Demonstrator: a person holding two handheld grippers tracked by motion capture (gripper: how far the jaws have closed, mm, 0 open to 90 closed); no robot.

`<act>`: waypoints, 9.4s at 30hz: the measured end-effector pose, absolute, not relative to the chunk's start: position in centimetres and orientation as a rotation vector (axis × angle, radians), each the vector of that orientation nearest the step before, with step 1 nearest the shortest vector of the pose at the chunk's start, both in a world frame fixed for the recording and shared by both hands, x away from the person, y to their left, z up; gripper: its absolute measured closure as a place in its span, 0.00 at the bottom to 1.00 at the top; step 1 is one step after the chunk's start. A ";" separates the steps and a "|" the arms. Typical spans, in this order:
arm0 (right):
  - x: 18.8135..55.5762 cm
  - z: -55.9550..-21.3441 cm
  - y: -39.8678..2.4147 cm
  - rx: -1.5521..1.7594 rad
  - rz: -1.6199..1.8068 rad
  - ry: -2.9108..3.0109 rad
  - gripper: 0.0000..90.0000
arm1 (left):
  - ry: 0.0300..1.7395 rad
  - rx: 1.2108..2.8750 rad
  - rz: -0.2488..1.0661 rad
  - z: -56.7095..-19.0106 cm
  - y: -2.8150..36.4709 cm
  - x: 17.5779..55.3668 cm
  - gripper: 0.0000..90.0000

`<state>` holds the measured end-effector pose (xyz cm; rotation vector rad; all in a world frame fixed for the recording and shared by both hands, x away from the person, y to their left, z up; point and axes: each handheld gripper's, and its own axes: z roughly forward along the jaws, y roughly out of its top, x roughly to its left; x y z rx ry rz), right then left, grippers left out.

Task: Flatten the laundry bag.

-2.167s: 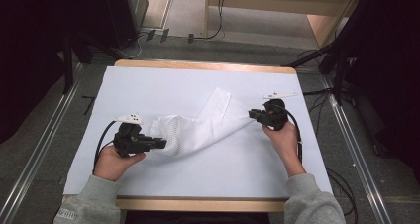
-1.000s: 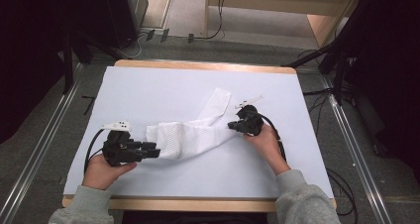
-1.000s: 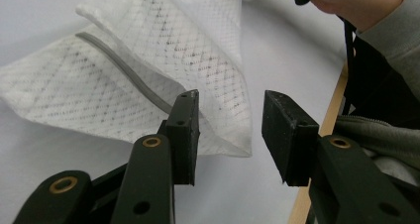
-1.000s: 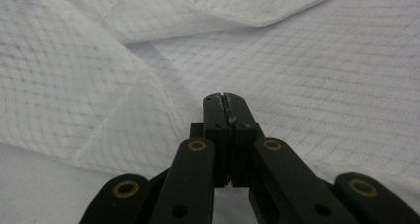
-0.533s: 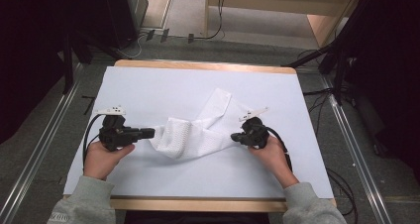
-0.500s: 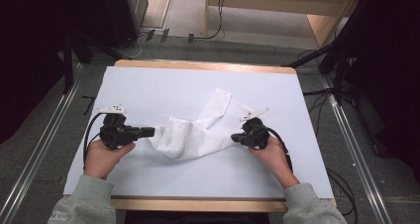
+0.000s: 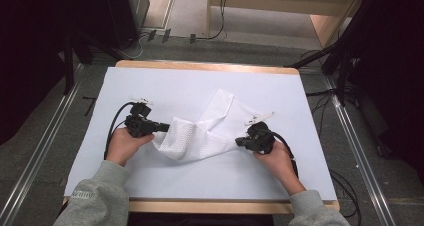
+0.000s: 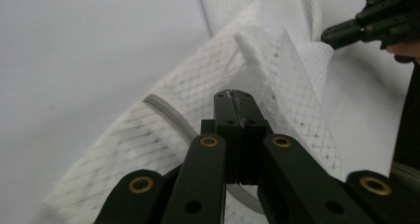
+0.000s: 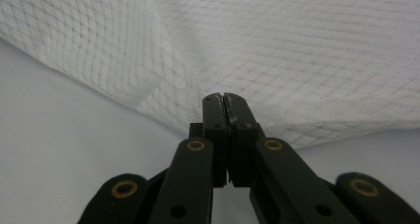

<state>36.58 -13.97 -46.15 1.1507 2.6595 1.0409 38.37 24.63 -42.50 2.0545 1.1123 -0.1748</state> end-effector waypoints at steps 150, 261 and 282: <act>44.2 -46.4 -18.2 1.467 1.118 2.295 1.00 | 1.170 1.989 -0.080 -43.2 27.5 39.3 1.00; 45.5 -46.9 -16.1 1.432 1.048 2.405 0.99 | 1.178 2.051 -0.055 -44.9 25.0 38.4 0.79; 43.5 -46.7 -17.4 1.411 1.110 2.318 0.83 | 1.150 2.078 -0.082 -44.9 23.8 39.2 0.70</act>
